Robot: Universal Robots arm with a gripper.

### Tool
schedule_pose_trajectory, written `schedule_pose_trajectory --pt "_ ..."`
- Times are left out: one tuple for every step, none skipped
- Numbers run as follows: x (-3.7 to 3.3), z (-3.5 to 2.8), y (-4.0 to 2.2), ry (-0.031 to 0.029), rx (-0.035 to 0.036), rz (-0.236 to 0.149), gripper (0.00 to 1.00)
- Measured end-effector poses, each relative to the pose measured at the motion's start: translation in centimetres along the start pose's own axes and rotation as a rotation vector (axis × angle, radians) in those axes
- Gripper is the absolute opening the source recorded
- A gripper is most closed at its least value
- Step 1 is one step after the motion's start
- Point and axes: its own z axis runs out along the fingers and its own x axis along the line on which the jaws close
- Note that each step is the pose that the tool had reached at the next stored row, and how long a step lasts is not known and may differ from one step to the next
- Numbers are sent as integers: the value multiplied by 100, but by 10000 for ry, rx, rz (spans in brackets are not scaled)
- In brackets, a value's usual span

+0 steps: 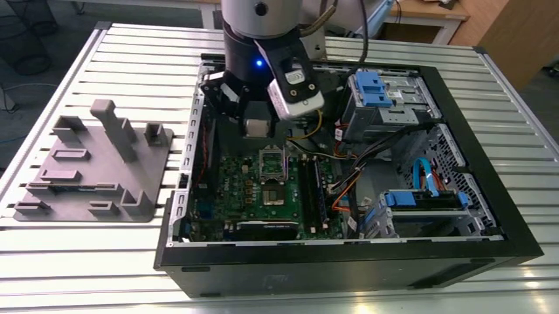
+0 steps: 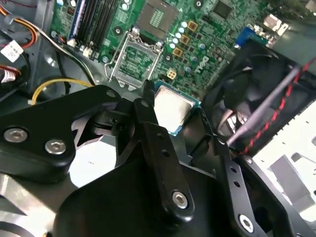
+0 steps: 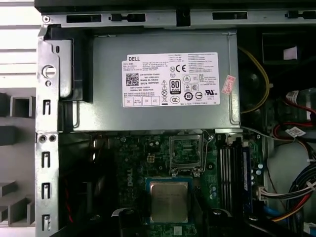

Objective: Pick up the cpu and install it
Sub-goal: 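Pick up the cpu and move it towards the insertion slot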

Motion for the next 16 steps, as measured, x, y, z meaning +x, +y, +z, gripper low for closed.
schedule_pose_trajectory --pt "-20 13 -6 19 1 0 47" --pt "-41 26 -12 38 0 1 47" --pt "-61 38 -17 58 1 2 47" --pt "-84 51 -22 84 2 4 47" --pt "-106 63 -26 112 3 6 47" --pt "-129 74 -30 140 3 7 47" --pt "-150 84 -34 167 5 8 47" --pt "-170 96 -39 194 6 9 47" --pt "-189 108 -44 221 7 10 47" --pt "-208 120 -50 250 9 12 47" --pt "-226 131 -56 278 9 14 47" --pt "-242 143 -61 304 10 16 47" --pt "-258 154 -66 330 11 16 47" --pt "-274 167 -73 354 12 17 47" --pt "-287 178 -81 368 12 18 47" --pt "-301 189 -90 375 10 17 47"
